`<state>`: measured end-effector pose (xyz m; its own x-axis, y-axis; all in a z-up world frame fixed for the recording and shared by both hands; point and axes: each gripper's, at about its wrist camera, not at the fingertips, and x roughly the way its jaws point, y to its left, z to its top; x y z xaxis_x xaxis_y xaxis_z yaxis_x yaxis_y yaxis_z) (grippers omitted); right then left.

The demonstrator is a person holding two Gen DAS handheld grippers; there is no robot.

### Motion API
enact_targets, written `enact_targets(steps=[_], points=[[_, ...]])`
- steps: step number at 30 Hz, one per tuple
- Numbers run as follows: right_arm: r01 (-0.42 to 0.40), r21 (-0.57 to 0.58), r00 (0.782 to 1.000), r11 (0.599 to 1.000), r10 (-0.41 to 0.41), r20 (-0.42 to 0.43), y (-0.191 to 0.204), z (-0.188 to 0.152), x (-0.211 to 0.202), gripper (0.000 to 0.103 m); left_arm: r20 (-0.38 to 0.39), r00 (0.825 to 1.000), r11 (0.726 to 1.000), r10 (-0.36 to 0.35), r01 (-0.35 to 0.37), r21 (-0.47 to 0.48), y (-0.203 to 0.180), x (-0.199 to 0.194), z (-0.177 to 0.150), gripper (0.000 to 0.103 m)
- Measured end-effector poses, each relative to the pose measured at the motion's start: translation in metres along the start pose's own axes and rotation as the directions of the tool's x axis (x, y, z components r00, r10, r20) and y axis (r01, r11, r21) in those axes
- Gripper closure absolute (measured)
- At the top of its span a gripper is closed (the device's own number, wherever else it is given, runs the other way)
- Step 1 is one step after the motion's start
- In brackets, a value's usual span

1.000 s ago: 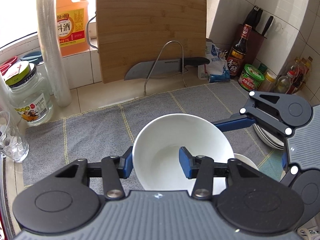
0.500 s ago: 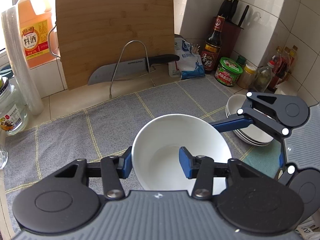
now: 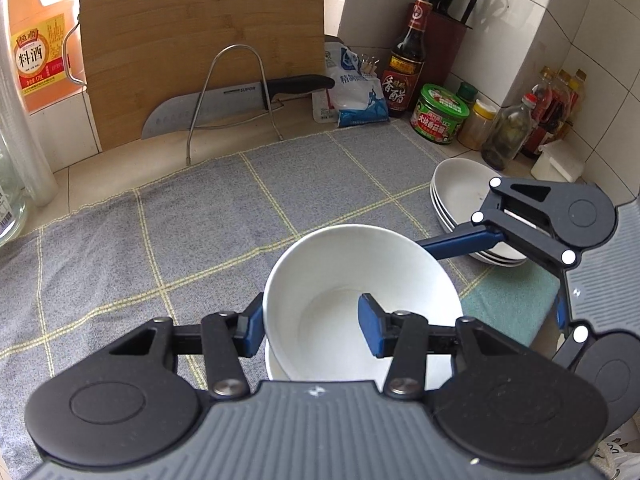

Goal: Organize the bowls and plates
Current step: 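Lower the bowl onto the bowl stack and open the left gripper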

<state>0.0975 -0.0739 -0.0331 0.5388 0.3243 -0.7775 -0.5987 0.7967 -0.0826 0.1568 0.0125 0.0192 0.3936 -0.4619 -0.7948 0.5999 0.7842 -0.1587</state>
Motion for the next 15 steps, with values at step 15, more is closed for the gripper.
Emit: enact_targets(steps=[15], points=[[-0.034, 0.031, 0.998, 0.999, 0.036, -0.046, 0.0, -0.01, 0.014, 0.006, -0.051, 0.999, 1.0, 0.002, -0.002, 0.011, -0.002, 0.017, -0.009, 0.057]])
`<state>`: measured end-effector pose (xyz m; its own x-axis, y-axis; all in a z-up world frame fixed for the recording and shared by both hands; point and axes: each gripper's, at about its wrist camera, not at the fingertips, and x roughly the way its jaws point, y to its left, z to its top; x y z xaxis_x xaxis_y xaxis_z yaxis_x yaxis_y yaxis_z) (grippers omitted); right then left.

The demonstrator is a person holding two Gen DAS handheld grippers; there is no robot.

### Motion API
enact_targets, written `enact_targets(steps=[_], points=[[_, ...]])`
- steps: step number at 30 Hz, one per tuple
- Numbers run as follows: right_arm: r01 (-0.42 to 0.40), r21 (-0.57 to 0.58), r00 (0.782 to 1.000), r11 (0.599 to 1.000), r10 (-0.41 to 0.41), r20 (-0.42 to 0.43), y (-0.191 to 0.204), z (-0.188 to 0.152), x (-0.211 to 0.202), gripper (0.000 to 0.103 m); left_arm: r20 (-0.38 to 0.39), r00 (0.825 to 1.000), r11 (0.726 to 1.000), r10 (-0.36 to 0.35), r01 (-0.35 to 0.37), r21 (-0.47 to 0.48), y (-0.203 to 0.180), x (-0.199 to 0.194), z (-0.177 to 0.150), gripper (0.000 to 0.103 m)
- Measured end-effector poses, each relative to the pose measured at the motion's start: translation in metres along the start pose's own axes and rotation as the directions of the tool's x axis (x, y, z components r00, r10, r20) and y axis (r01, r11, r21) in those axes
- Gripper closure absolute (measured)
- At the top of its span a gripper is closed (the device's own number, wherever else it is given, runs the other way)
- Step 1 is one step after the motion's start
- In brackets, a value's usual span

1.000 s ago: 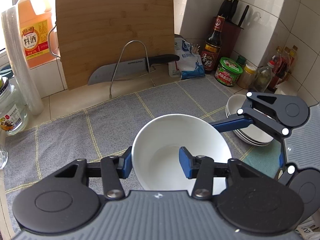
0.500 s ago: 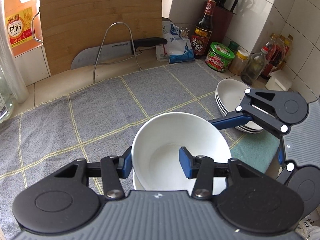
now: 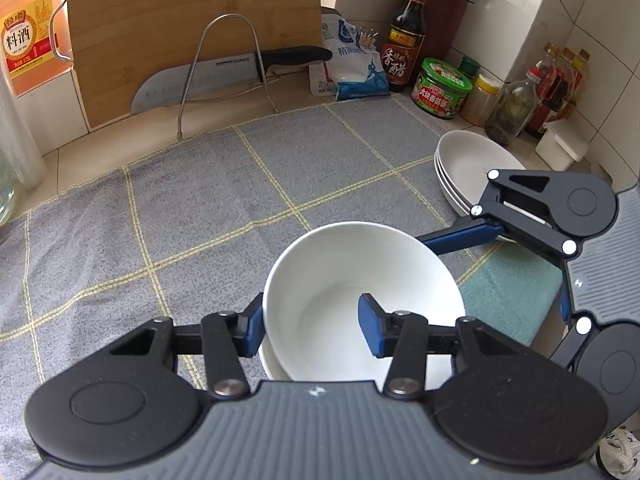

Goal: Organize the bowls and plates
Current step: 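Lower the bowl onto the bowl stack and open the left gripper, then grasp the stacked bowls from opposite rims with both grippers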

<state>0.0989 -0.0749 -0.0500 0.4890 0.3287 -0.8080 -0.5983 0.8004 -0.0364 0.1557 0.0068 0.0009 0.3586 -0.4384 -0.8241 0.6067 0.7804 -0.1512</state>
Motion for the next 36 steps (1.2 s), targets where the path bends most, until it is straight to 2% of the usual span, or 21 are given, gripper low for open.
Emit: enact_targets(steps=[19, 20, 27, 32, 33, 35, 36], points=[[-0.032, 0.024, 0.999, 0.999, 0.032, -0.011, -0.004, -0.001, 0.003, 0.004, 0.005, 1.0, 0.999, -0.024, 0.024, 0.031, 0.0, 0.002, -0.002, 0.049], [-0.025, 0.018, 1.0, 1.0, 0.025, -0.006, -0.004, -0.001, 0.003, 0.0, 0.007, 1.0, 0.999, -0.02, 0.02, 0.032, 0.0, 0.002, -0.001, 0.045], [-0.022, -0.006, 1.0, 1.0, 0.023, 0.018, -0.001, 0.001, -0.005, 0.0, 0.052, 0.998, 0.998, 0.02, -0.023, 0.052, 0.008, -0.006, -0.001, 0.043], [-0.021, -0.005, 1.0, 1.0, 0.021, 0.022, 0.0, -0.002, -0.01, 0.0, 0.074, 0.996, 0.998, 0.057, -0.058, 0.008, 0.03, -0.013, -0.004, 0.042], [-0.017, -0.007, 1.0, 1.0, 0.017, 0.022, 0.0, -0.003, -0.01, 0.0, 0.081, 0.995, 0.998, 0.063, -0.063, 0.002, 0.034, -0.014, -0.006, 0.041], [-0.022, -0.014, 0.999, 1.0, 0.022, 0.024, 0.0, -0.006, -0.012, 0.0, 0.112, 0.992, 0.998, 0.066, -0.066, -0.007, 0.04, -0.021, -0.01, 0.027], [-0.026, -0.018, 0.999, 0.999, 0.027, 0.024, 0.0, -0.008, -0.013, 0.0, 0.132, 0.99, 0.998, 0.056, -0.056, -0.005, 0.042, -0.026, -0.012, 0.023]])
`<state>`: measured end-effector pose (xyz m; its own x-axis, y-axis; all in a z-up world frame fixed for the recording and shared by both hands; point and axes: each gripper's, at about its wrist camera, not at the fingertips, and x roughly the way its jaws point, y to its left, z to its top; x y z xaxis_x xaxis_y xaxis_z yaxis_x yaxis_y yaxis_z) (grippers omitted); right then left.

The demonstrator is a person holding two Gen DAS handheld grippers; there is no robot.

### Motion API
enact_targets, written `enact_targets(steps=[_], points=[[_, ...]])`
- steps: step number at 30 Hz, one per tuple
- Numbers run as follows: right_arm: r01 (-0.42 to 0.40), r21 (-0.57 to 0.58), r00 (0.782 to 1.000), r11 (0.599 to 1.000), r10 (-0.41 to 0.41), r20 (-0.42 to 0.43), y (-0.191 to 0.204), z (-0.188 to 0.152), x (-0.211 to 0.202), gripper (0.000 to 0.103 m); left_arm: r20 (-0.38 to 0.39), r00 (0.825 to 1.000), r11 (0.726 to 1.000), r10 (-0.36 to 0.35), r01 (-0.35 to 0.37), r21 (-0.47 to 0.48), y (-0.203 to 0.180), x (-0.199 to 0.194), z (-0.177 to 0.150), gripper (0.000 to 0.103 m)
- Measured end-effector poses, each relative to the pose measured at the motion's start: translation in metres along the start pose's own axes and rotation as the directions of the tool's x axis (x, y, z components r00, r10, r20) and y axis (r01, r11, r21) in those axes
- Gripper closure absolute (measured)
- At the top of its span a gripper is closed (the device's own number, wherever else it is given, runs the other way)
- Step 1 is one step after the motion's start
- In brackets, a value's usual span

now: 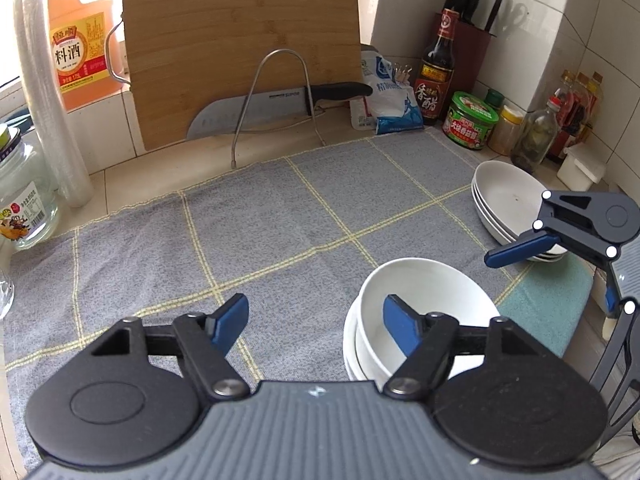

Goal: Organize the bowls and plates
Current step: 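Grasp the stacked bowls from opposite rims with both grippers, then carry the bowl stack with both grippers over the flower-print plate stack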

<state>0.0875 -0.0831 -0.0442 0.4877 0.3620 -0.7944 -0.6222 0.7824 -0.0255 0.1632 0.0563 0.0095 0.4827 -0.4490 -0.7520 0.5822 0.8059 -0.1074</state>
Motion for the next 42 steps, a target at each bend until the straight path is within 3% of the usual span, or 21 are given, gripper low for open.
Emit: enact_targets(steps=[1, 6, 14, 20, 30, 37, 42], points=[[-0.003, -0.006, 1.0, 1.0, 0.003, -0.002, 0.001, -0.002, -0.001, 0.0, 0.018, 1.0, 1.0, -0.017, 0.017, 0.008, 0.002, -0.005, -0.002, 0.018], [0.003, -0.066, 1.0, 0.998, -0.005, -0.027, 0.005, -0.014, -0.003, 0.0, 0.067, 0.995, 0.996, -0.067, 0.063, 0.07, 0.005, -0.027, -0.017, 0.011], [-0.008, -0.088, 0.995, 0.996, -0.001, -0.104, 0.002, -0.036, 0.026, 0.0, -0.045, 0.991, 0.971, -0.126, 0.133, 0.201, -0.011, -0.01, -0.061, 0.009], [-0.009, -0.075, 0.99, 0.997, -0.001, -0.14, -0.002, -0.043, 0.055, 0.0, -0.12, 0.987, 0.93, -0.107, 0.142, 0.339, -0.029, 0.03, -0.081, 0.01], [-0.053, -0.11, 0.994, 0.993, 0.042, -0.101, -0.003, -0.04, 0.066, 0.0, -0.137, 0.974, 0.868, -0.179, 0.222, 0.444, -0.034, 0.06, -0.077, 0.011], [-0.089, -0.174, 0.995, 0.981, 0.078, -0.069, 0.002, -0.034, 0.061, 0.001, -0.149, 0.962, 0.817, -0.23, 0.274, 0.508, -0.033, 0.059, -0.069, 0.024], [-0.102, -0.221, 0.994, 0.97, 0.089, -0.071, 0.003, -0.025, 0.057, 0.007, -0.166, 0.948, 0.796, -0.273, 0.319, 0.515, -0.03, 0.051, -0.059, 0.025]])
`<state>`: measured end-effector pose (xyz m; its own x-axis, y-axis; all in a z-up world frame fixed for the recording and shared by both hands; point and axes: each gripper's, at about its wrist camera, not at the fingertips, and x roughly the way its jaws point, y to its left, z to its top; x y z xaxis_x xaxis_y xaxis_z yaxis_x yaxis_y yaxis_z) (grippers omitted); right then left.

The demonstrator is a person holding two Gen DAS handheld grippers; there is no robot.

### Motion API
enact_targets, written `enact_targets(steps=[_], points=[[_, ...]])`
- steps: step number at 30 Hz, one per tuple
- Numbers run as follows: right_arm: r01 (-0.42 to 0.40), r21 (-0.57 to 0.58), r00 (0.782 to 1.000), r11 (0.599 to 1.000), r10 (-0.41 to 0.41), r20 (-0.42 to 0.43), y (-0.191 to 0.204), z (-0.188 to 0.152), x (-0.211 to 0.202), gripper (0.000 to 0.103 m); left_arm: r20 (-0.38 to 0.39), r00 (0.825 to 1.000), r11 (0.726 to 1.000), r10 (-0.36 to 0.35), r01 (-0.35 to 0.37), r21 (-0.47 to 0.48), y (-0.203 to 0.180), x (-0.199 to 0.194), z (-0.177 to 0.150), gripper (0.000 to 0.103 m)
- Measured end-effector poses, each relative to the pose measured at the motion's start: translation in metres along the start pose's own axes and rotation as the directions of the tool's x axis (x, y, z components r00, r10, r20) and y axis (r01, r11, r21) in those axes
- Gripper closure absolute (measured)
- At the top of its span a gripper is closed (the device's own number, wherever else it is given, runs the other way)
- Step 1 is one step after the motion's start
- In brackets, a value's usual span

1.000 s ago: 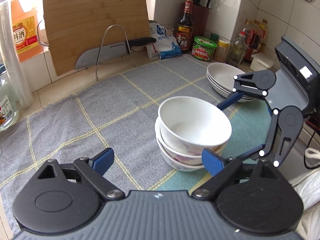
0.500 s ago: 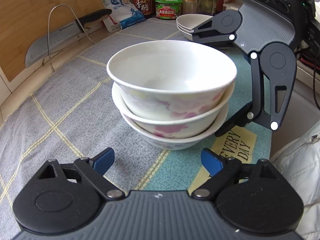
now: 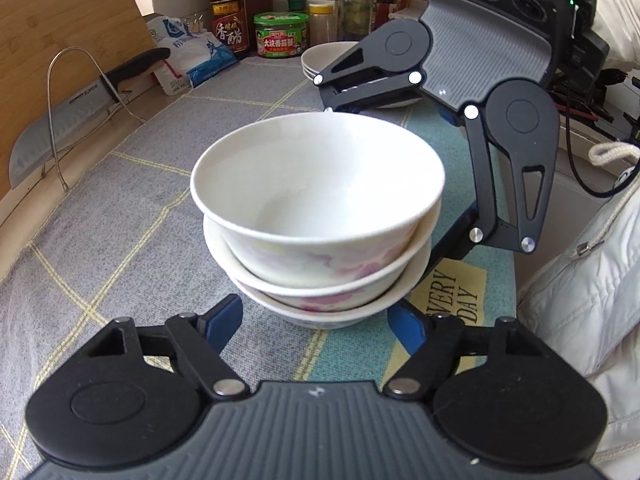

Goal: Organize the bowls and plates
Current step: 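Carry the bowl stack with both grippers over the flower-print plate stack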

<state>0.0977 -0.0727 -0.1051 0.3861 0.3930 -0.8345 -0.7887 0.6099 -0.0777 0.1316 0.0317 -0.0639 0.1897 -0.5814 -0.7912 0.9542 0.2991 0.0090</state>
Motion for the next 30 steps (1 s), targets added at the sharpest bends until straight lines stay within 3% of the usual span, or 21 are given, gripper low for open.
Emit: enact_targets(steps=[14, 30], points=[[-0.048, 0.021, 0.999, 0.999, 0.049, -0.019, -0.004, 0.007, -0.002, 0.009, -0.016, 0.995, 0.995, -0.099, 0.099, 0.019, 0.01, -0.001, 0.006, 0.024], [-0.039, 0.035, 0.999, 0.999, 0.04, -0.02, -0.002, 0.007, -0.001, 0.01, -0.021, 0.994, 0.994, -0.103, 0.103, 0.021, 0.012, 0.001, 0.007, 0.024]])
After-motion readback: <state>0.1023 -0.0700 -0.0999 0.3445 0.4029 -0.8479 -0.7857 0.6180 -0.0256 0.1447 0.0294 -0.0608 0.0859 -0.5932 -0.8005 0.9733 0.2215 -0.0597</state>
